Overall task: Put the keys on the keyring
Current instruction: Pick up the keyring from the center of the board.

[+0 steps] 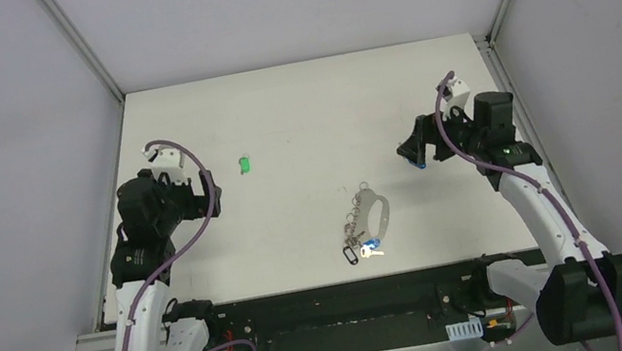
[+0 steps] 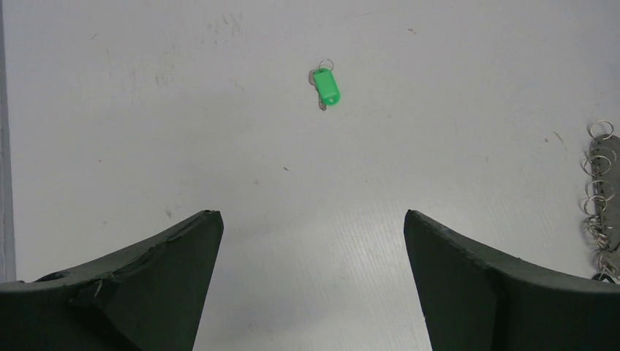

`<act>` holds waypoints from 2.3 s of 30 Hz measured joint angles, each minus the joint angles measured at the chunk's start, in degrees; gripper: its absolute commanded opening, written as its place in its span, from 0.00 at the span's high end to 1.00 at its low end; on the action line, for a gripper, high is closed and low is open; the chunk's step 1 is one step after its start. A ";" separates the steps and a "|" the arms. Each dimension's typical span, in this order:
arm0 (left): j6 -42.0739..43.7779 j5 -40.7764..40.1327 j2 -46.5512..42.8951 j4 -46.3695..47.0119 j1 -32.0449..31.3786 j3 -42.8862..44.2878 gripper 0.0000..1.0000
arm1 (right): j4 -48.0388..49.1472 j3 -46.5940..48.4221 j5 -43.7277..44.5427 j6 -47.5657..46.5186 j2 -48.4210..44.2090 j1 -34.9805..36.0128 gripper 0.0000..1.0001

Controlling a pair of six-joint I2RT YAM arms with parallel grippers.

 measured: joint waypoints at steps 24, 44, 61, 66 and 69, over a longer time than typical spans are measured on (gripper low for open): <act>4.42 9.03 14.03 -4.04 -0.07 8.09 0.09 | -0.55 10.08 8.48 -5.22 24.15 18.38 0.09; 3.52 14.14 14.75 -3.98 -0.55 7.50 0.15 | -5.09 16.98 14.29 -4.98 41.57 23.23 0.52; 3.15 14.56 14.23 -3.93 -0.55 6.88 0.16 | -7.48 18.03 10.45 -4.90 44.37 23.61 0.75; 3.15 14.58 13.99 -3.96 -0.55 6.60 0.17 | -8.11 18.03 10.23 -4.90 44.46 23.61 0.84; 3.17 14.58 13.97 -3.96 -0.55 6.60 0.17 | -8.46 18.21 10.21 -4.90 44.46 23.61 0.91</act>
